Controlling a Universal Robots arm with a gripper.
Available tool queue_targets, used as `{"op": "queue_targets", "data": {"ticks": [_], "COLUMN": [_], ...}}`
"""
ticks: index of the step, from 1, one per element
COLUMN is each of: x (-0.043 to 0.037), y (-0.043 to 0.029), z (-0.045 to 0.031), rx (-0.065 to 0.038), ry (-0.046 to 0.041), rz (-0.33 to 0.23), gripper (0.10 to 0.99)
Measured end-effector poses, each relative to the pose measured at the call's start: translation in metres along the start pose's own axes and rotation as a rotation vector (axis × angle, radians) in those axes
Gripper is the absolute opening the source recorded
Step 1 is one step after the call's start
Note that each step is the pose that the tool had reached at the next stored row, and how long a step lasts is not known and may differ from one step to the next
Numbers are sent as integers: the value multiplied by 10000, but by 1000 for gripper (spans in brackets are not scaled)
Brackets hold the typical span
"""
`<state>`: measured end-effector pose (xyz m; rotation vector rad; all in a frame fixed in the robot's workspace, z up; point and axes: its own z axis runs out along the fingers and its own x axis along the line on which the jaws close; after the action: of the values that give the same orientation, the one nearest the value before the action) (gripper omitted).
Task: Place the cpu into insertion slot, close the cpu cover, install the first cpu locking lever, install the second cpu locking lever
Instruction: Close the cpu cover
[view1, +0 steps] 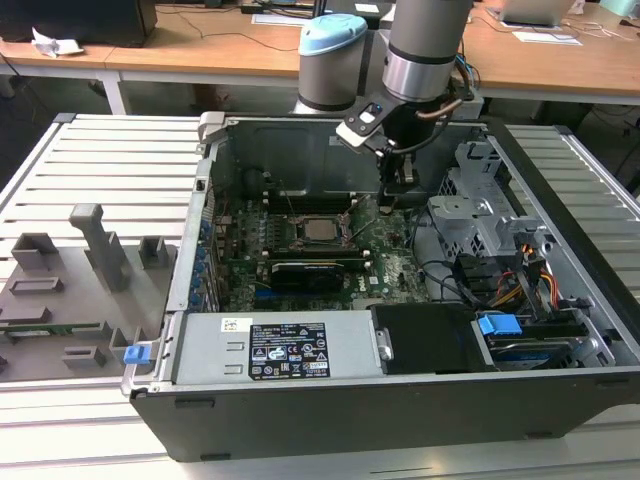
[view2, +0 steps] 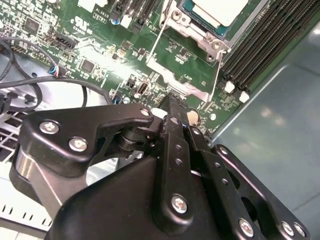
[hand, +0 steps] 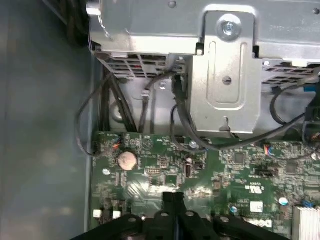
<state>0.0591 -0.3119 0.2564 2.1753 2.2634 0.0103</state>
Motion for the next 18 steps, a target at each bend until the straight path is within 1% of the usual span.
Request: {"op": "queue_targets", "data": {"ticks": [1,3,6,18], "x": [0,0,0,1], "y": [0,-1,-2,-21], "z": [20,34,38,39], "rx": [16,32,50,50], "ry": [2,1,1,2], "rz": [2,3,2,2], "gripper": [110,110,110,110]}}
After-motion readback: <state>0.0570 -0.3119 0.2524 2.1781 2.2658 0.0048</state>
